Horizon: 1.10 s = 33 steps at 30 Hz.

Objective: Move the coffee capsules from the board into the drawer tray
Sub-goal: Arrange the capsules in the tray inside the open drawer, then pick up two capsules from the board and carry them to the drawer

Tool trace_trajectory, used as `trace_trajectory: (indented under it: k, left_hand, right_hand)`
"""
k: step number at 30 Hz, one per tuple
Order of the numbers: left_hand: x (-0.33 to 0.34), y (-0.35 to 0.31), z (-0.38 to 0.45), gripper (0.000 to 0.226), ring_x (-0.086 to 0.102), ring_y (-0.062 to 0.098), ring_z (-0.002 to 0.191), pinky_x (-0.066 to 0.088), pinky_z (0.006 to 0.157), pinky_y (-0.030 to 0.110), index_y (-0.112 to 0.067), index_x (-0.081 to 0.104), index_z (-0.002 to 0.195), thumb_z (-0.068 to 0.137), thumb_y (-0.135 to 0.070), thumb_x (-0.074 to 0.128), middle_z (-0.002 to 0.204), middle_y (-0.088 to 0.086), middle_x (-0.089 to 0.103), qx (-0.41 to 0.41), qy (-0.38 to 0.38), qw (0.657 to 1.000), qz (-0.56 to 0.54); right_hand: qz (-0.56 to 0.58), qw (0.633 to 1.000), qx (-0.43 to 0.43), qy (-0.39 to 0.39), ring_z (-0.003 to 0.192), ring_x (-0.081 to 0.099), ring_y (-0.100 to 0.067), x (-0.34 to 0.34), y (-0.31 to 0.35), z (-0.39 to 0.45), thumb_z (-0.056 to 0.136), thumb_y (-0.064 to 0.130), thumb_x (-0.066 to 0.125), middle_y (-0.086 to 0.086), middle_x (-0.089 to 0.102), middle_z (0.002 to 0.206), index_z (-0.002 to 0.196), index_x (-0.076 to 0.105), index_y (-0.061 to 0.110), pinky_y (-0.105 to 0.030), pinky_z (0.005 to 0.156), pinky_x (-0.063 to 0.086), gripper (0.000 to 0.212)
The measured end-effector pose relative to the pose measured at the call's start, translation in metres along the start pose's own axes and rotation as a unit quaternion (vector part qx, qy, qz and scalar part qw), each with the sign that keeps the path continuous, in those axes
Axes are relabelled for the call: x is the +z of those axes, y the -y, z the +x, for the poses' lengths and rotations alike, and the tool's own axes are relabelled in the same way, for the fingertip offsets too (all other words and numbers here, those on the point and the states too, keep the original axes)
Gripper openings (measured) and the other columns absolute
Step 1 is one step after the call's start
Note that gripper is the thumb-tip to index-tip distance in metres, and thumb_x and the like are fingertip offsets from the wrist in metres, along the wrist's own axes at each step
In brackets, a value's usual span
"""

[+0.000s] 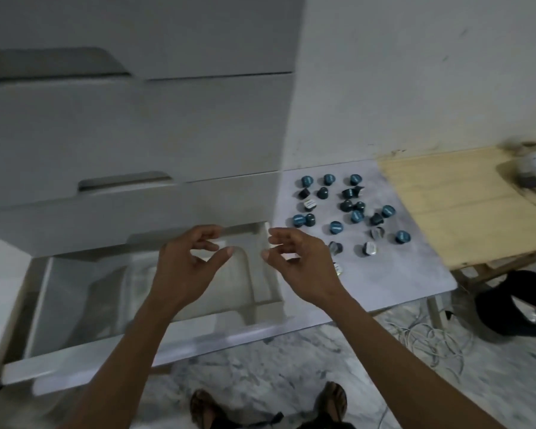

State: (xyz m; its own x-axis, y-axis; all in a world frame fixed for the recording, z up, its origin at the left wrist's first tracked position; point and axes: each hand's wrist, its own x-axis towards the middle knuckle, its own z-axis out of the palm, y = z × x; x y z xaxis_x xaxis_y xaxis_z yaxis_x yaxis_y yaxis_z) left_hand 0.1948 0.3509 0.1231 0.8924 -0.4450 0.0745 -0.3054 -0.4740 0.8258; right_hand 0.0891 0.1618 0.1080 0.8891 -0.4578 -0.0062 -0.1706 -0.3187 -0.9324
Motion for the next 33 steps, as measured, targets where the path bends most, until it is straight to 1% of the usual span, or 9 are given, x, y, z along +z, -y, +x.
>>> trace_trajectory:
  k: [6, 10, 12, 15, 18, 21, 24, 29, 33]
  left_hand:
    - [0.122, -0.070, -0.013, 0.026, 0.064, -0.004, 0.084, 0.050, 0.062, 0.008, -0.023, 0.069, 0.104, 0.079, -0.026, 0.077, 0.096, -0.014, 0.070, 0.000, -0.033, 0.999, -0.029]
    - [0.201, -0.081, -0.026, 0.028, 0.066, 0.001, 0.084, 0.055, 0.062, 0.022, -0.022, 0.069, 0.105, 0.079, -0.022, 0.078, 0.099, -0.012, 0.070, -0.014, -0.013, 0.999, -0.030]
    - [0.233, -0.076, -0.028, 0.033, 0.064, 0.002, 0.086, 0.054, 0.065, 0.023, -0.019, 0.067, 0.111, 0.080, -0.023, 0.077, 0.104, -0.010, 0.070, -0.022, -0.003, 1.000, -0.019]
    - [0.267, -0.062, -0.027, 0.038, 0.061, 0.009, 0.090, 0.055, 0.075, 0.037, -0.016, 0.064, 0.117, 0.082, -0.024, 0.075, 0.112, -0.002, 0.067, -0.055, 0.002, 0.999, 0.001]
    - [0.291, -0.045, -0.027, 0.038, 0.061, 0.019, 0.099, 0.055, 0.081, 0.043, -0.016, 0.064, 0.117, 0.082, -0.025, 0.075, 0.114, 0.004, 0.064, -0.077, -0.002, 0.997, 0.025]
    - [0.308, -0.033, -0.021, 0.042, 0.057, 0.024, 0.112, 0.051, 0.085, 0.035, -0.018, 0.062, 0.119, 0.080, -0.027, 0.077, 0.121, 0.005, 0.061, -0.082, 0.008, 0.996, 0.047]
    - [0.321, -0.022, -0.018, 0.049, 0.052, 0.025, 0.120, 0.042, 0.089, 0.028, -0.015, 0.060, 0.122, 0.078, -0.027, 0.079, 0.125, 0.007, 0.059, -0.089, 0.018, 0.994, 0.055]
    - [0.337, 0.000, -0.024, 0.052, 0.054, 0.024, 0.116, 0.046, 0.093, 0.032, -0.015, 0.060, 0.124, 0.077, -0.026, 0.080, 0.122, 0.005, 0.060, -0.080, 0.026, 0.995, 0.049]
    - [0.347, 0.006, -0.032, 0.049, 0.056, 0.023, 0.113, 0.049, 0.095, 0.042, -0.013, 0.060, 0.124, 0.079, -0.022, 0.077, 0.121, 0.006, 0.063, -0.070, 0.003, 0.996, 0.058]
  right_hand:
    - [-0.053, 0.996, 0.036, -0.065, 0.078, 0.067, 0.001, -0.133, -0.072, -0.013, 0.085, 0.023, 0.074, 0.007, 0.071, 0.091, 0.106, 0.069, 0.018, -0.006, 0.065, 0.047, 0.023]
    - [-0.089, 0.988, 0.085, -0.093, 0.077, 0.067, -0.005, -0.192, -0.116, -0.017, 0.085, 0.022, 0.072, 0.007, 0.071, 0.091, 0.105, 0.070, 0.017, -0.020, 0.069, 0.053, 0.020]
    - [-0.100, 0.985, 0.100, -0.100, 0.076, 0.066, -0.007, -0.210, -0.132, -0.011, 0.086, 0.018, 0.071, 0.008, 0.070, 0.092, 0.105, 0.069, 0.015, -0.012, 0.064, 0.050, 0.020]
    - [-0.111, 0.981, 0.123, -0.102, 0.077, 0.065, -0.010, -0.220, -0.158, 0.000, 0.086, 0.017, 0.071, 0.003, 0.070, 0.098, 0.110, 0.068, 0.013, -0.004, 0.057, 0.043, 0.025]
    - [-0.130, 0.977, 0.142, -0.091, 0.084, 0.064, -0.010, -0.220, -0.184, 0.007, 0.086, 0.020, 0.071, 0.001, 0.069, 0.110, 0.117, 0.065, 0.015, -0.015, 0.067, 0.044, 0.032]
    - [-0.149, 0.974, 0.147, -0.086, 0.093, 0.061, -0.011, -0.217, -0.199, 0.015, 0.087, 0.020, 0.071, -0.002, 0.066, 0.118, 0.123, 0.062, 0.018, -0.026, 0.075, 0.051, 0.038]
    - [-0.160, 0.975, 0.130, -0.086, 0.102, 0.063, -0.020, -0.213, -0.211, 0.023, 0.084, 0.019, 0.073, -0.004, 0.066, 0.121, 0.123, 0.063, 0.018, -0.031, 0.082, 0.052, 0.040]
    - [-0.188, 0.975, 0.107, -0.058, 0.103, 0.062, -0.026, -0.201, -0.237, 0.035, 0.080, 0.020, 0.078, -0.006, 0.066, 0.120, 0.123, 0.063, 0.016, -0.027, 0.084, 0.045, 0.046]
    - [-0.226, 0.968, 0.107, -0.028, 0.108, 0.057, -0.027, -0.195, -0.259, 0.034, 0.083, 0.023, 0.074, -0.004, 0.063, 0.125, 0.125, 0.063, 0.018, -0.021, 0.082, 0.038, 0.044]
